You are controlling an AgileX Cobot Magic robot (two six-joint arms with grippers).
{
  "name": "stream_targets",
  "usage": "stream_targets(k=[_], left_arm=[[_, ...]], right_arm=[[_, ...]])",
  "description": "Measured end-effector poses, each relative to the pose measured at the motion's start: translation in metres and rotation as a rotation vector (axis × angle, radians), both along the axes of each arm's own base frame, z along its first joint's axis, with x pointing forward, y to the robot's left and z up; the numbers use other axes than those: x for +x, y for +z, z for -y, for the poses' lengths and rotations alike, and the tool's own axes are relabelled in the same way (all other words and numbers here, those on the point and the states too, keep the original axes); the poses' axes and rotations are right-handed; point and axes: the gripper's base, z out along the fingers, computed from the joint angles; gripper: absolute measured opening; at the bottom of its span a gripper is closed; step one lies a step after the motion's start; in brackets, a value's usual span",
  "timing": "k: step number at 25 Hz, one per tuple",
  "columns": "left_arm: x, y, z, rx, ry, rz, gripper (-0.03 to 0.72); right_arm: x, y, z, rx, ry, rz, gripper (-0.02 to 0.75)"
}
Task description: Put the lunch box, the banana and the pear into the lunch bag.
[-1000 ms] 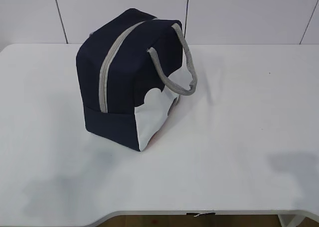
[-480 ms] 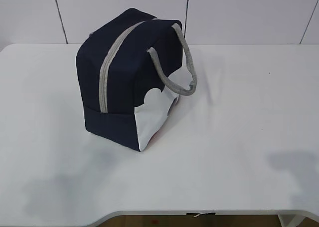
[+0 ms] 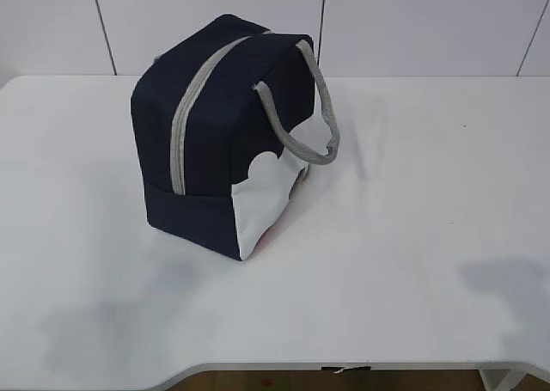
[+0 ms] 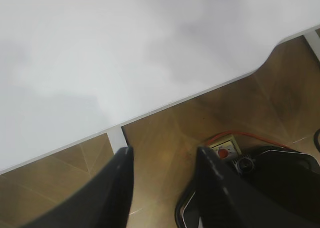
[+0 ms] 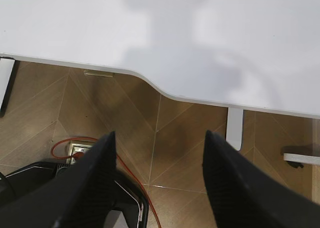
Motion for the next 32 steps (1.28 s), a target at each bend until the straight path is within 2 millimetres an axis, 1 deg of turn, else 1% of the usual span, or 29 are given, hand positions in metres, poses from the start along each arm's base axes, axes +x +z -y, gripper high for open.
stream_targets(k=[4,8,14,19,24,32], left_arm=[[-0.001,0.000,0.000,-0.001,0.002,0.004,0.308],[-0.009,0.003,-0.005,-0.020,0.036,0.064,0.308],[-0.033,0.008,-0.014,-0.058,0.169,0.230,0.300],[-0.056,0.009,-0.017,-0.074,0.263,0.373,0.296],[-0.057,0.008,-0.016,-0.065,0.314,0.371,0.288],[-0.057,0.008,-0.016,-0.064,0.322,0.370,0.270]], right_arm=[[0.000,0.000,0.000,0.000,0.000,0.000,0.448],[-0.002,0.001,0.000,0.000,0.000,0.017,0.449],[-0.022,0.005,0.000,0.000,0.000,0.155,0.449],[-0.040,0.007,0.000,0.000,0.000,0.284,0.449],[-0.052,0.006,0.000,0.002,-0.001,0.362,0.449],[-0.053,0.006,0.000,0.001,-0.002,0.364,0.449]])
